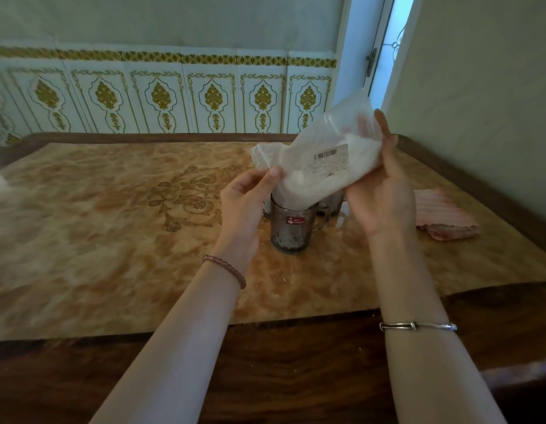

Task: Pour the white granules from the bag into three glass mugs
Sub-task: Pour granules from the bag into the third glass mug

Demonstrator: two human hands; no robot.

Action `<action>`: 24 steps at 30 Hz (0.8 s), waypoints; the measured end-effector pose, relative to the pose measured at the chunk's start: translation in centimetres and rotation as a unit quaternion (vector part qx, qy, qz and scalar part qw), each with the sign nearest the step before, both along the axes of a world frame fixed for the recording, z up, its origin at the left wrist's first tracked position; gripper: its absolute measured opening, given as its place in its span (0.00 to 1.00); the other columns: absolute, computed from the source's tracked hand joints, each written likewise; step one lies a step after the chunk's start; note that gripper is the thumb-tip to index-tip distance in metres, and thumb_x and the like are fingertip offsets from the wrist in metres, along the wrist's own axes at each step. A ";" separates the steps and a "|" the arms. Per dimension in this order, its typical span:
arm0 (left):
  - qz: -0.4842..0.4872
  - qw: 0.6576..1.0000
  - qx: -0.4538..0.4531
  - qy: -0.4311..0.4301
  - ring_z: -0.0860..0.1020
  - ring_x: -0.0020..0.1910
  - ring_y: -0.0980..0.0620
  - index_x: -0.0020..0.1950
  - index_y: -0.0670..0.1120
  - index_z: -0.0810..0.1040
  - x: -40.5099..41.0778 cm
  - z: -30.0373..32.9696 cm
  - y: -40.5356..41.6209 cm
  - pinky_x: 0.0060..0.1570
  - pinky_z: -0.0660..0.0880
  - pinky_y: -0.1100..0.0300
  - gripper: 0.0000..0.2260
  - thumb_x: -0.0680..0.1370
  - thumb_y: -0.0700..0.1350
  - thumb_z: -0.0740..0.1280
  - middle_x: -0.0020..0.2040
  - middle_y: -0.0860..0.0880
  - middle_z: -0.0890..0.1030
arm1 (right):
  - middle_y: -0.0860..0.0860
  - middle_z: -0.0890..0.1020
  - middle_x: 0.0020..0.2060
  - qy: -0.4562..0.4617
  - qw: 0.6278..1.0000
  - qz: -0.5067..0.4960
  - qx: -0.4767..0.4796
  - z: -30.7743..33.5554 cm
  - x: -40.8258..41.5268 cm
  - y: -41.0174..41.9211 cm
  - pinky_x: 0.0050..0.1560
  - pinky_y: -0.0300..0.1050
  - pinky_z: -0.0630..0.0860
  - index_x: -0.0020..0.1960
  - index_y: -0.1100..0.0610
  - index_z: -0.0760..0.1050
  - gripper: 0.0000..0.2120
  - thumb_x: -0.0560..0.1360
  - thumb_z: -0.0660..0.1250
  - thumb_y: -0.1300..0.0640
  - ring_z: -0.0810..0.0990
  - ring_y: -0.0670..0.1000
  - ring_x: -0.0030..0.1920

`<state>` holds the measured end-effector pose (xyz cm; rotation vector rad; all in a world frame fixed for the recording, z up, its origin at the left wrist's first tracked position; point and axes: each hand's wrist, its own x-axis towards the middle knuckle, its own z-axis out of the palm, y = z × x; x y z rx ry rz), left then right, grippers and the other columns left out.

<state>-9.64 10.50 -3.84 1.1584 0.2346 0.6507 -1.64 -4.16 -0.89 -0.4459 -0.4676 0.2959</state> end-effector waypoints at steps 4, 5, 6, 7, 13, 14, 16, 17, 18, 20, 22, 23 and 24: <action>0.007 1.000 -0.004 0.009 0.79 0.52 0.53 0.49 0.40 0.84 0.0 -0.1 -0.1 0.58 0.75 0.56 0.09 0.72 0.44 0.73 0.47 0.48 0.84 | 0.57 0.77 0.65 -0.014 1.000 0.004 0.026 0.2 -0.2 -0.4 0.66 0.62 0.71 0.69 0.56 0.70 0.22 0.76 0.63 0.55 0.73 0.58 0.69; 0.005 1.000 -0.003 0.012 0.79 0.53 0.52 0.48 0.41 0.84 0.1 -0.2 -0.1 0.57 0.75 0.57 0.08 0.72 0.44 0.73 0.47 0.48 0.84 | 0.57 0.76 0.66 -0.014 0.999 0.006 0.028 0.2 -0.3 -0.2 0.68 0.63 0.69 0.70 0.55 0.70 0.24 0.75 0.65 0.55 0.72 0.59 0.70; 0.005 1.000 -0.002 0.015 0.79 0.52 0.53 0.47 0.41 0.84 0.1 -0.2 0.0 0.55 0.75 0.58 0.07 0.72 0.44 0.74 0.47 0.48 0.84 | 0.57 0.76 0.67 -0.014 1.000 0.009 0.023 0.2 -0.4 0.0 0.69 0.63 0.68 0.70 0.54 0.70 0.24 0.74 0.66 0.55 0.71 0.59 0.70; 0.007 1.000 0.006 0.018 0.79 0.49 0.54 0.45 0.43 0.84 0.2 -0.4 0.0 0.53 0.75 0.59 0.06 0.72 0.43 0.74 0.45 0.49 0.84 | 0.57 0.76 0.67 -0.016 1.000 0.011 0.011 0.2 -0.5 0.2 0.69 0.63 0.68 0.69 0.53 0.70 0.23 0.74 0.65 0.54 0.72 0.59 0.70; 0.014 0.999 0.017 0.026 0.80 0.45 0.58 0.46 0.42 0.83 0.3 -0.6 0.0 0.43 0.76 0.68 0.06 0.71 0.42 0.74 0.44 0.49 0.83 | 0.56 0.78 0.64 -0.013 1.000 0.004 -0.002 0.4 -0.7 0.2 0.67 0.60 0.71 0.70 0.52 0.69 0.23 0.76 0.62 0.52 0.77 0.57 0.65; 0.013 0.999 0.015 0.028 0.80 0.45 0.57 0.46 0.41 0.83 0.3 -0.6 0.1 0.45 0.77 0.67 0.07 0.71 0.42 0.74 0.44 0.48 0.83 | 0.55 0.79 0.63 -0.008 1.000 0.004 -0.008 0.4 -0.7 0.2 0.65 0.58 0.73 0.72 0.54 0.68 0.25 0.76 0.62 0.51 0.78 0.56 0.64; 0.011 0.999 0.013 0.027 0.79 0.46 0.56 0.44 0.42 0.83 0.4 -0.6 0.2 0.48 0.77 0.63 0.05 0.71 0.41 0.74 0.44 0.48 0.83 | 0.56 0.79 0.62 0.004 0.999 -0.001 -0.035 0.4 -0.8 0.4 0.60 0.55 0.77 0.74 0.58 0.66 0.30 0.74 0.63 0.49 0.79 0.56 0.62; 0.013 0.999 0.013 0.026 0.79 0.46 0.55 0.44 0.43 0.83 0.3 -0.6 0.2 0.48 0.77 0.62 0.03 0.71 0.41 0.74 0.43 0.49 0.83 | 0.57 0.78 0.64 0.010 0.998 -0.008 -0.055 0.4 -0.9 0.7 0.60 0.55 0.77 0.74 0.59 0.65 0.32 0.73 0.63 0.48 0.78 0.56 0.63; 0.015 0.999 0.014 0.025 0.79 0.45 0.55 0.43 0.43 0.82 0.3 -0.6 0.2 0.48 0.77 0.62 0.03 0.72 0.40 0.74 0.42 0.49 0.83 | 0.58 0.77 0.66 0.017 0.997 -0.016 -0.079 0.4 -1.0 0.9 0.62 0.55 0.76 0.75 0.59 0.65 0.33 0.73 0.63 0.45 0.76 0.56 0.66; 0.018 0.999 0.015 0.025 0.80 0.45 0.55 0.44 0.42 0.82 0.4 -0.6 0.3 0.49 0.77 0.61 0.03 0.72 0.39 0.73 0.42 0.49 0.83 | 0.59 0.74 0.69 0.014 0.992 -0.020 -0.122 0.3 -0.9 1.0 0.66 0.57 0.72 0.74 0.58 0.65 0.31 0.77 0.60 0.41 0.74 0.58 0.68; 0.017 0.999 0.016 0.027 0.80 0.44 0.56 0.45 0.41 0.83 0.4 -0.6 0.2 0.46 0.77 0.63 0.04 0.72 0.40 0.73 0.43 0.48 0.83 | 0.60 0.75 0.67 -0.009 0.988 -0.008 -0.154 -0.1 -0.5 0.8 0.68 0.58 0.71 0.72 0.59 0.67 0.27 0.78 0.62 0.47 0.74 0.59 0.68; 0.016 0.999 0.015 0.027 0.80 0.44 0.57 0.46 0.41 0.83 0.3 -0.6 0.2 0.45 0.77 0.64 0.05 0.72 0.40 0.74 0.44 0.48 0.83 | 0.60 0.76 0.65 -0.022 0.986 0.002 -0.165 -0.3 -0.3 0.5 0.67 0.59 0.71 0.71 0.60 0.67 0.24 0.76 0.62 0.55 0.75 0.59 0.66; 0.015 0.999 0.013 0.027 0.80 0.43 0.57 0.46 0.42 0.83 0.3 -0.6 0.1 0.45 0.77 0.65 0.05 0.71 0.40 0.74 0.44 0.48 0.83 | 0.60 0.77 0.62 -0.027 0.985 0.012 -0.169 -0.6 0.0 0.3 0.67 0.58 0.72 0.70 0.61 0.67 0.24 0.74 0.61 0.62 0.75 0.60 0.65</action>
